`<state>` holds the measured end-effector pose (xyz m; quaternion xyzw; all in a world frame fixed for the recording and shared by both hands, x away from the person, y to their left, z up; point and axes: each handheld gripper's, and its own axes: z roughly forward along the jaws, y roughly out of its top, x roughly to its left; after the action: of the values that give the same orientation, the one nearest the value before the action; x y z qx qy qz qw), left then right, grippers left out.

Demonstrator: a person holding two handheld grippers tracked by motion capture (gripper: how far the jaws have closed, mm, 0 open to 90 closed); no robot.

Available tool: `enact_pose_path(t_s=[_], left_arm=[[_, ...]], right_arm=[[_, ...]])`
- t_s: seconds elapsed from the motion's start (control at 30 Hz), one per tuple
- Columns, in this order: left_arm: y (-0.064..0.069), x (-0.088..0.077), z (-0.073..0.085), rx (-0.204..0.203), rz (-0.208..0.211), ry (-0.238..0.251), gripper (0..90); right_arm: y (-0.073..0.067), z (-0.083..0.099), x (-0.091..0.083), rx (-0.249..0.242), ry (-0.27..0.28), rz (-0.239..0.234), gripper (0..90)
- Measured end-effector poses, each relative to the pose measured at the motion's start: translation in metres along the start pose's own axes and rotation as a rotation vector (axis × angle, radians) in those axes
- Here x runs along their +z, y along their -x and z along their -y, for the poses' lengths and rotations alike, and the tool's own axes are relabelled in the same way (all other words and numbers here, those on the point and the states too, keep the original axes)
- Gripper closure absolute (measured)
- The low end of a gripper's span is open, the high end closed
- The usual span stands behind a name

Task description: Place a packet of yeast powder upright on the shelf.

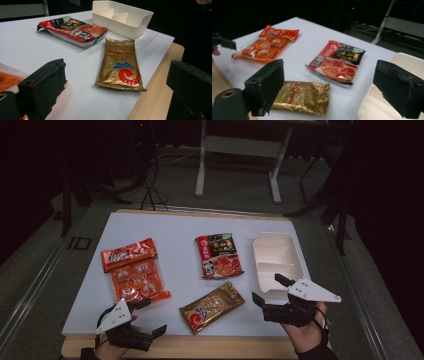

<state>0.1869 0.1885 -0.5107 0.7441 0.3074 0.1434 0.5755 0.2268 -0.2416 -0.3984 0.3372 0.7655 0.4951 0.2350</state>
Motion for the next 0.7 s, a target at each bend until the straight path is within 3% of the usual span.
enact_pose_path(t_s=[0.4,0.7], left_arm=[[0.0,0.001,0.0,-0.001,0.008,-0.008,2.6],[0.001,0.001,0.001,0.001,0.011,-0.014,2.6]], right_arm=[[-0.004,0.003,0.032,0.006,-0.063,-0.048,13.5],[-0.005,0.018,0.063,0.015,-0.168,-0.068,15.5]])
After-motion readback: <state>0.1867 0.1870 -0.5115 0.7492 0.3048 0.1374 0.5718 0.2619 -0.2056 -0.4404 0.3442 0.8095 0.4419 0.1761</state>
